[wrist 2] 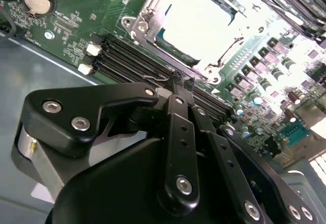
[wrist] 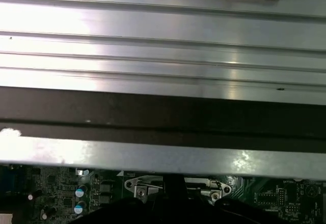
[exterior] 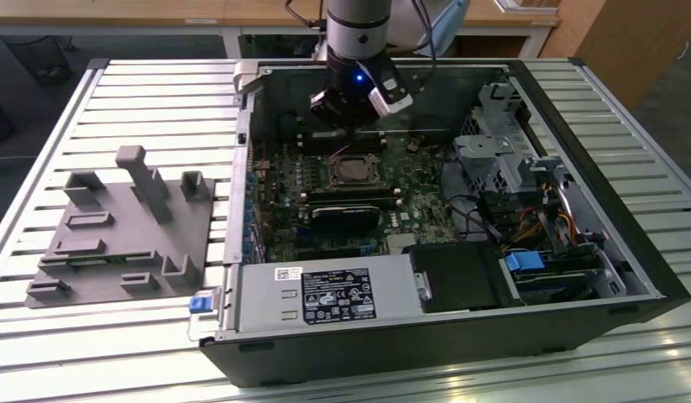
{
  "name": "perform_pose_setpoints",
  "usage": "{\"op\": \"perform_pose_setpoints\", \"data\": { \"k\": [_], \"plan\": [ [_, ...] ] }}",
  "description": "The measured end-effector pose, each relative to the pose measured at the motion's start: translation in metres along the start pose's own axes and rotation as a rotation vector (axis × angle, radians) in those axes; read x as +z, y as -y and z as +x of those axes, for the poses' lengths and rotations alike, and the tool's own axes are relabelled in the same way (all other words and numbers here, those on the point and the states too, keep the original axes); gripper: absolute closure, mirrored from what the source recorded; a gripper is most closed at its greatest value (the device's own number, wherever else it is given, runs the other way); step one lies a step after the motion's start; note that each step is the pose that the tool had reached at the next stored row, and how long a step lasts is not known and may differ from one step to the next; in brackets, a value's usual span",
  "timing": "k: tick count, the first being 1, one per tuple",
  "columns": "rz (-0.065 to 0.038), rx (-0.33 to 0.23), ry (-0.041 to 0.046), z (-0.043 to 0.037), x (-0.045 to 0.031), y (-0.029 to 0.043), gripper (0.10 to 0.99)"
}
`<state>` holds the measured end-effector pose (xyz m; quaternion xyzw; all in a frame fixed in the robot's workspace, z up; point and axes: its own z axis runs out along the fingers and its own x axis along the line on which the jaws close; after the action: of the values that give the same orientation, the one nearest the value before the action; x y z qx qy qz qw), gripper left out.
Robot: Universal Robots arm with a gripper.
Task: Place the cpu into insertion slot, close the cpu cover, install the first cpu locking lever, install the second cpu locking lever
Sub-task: 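Install the first cpu locking lever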
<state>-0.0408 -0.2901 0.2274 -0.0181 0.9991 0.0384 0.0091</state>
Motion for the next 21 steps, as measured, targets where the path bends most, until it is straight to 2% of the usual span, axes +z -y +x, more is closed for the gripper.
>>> {"op": "perform_pose_setpoints", "data": {
  "k": [6, 21],
  "plan": [
    [0.0, 0.0, -0.0013, -0.0068, 0.004, 0.0006, 0.98],
    [0.0, 0.0, -0.0023, -0.0137, 0.0118, 0.0013, 0.98]
  ]
}}
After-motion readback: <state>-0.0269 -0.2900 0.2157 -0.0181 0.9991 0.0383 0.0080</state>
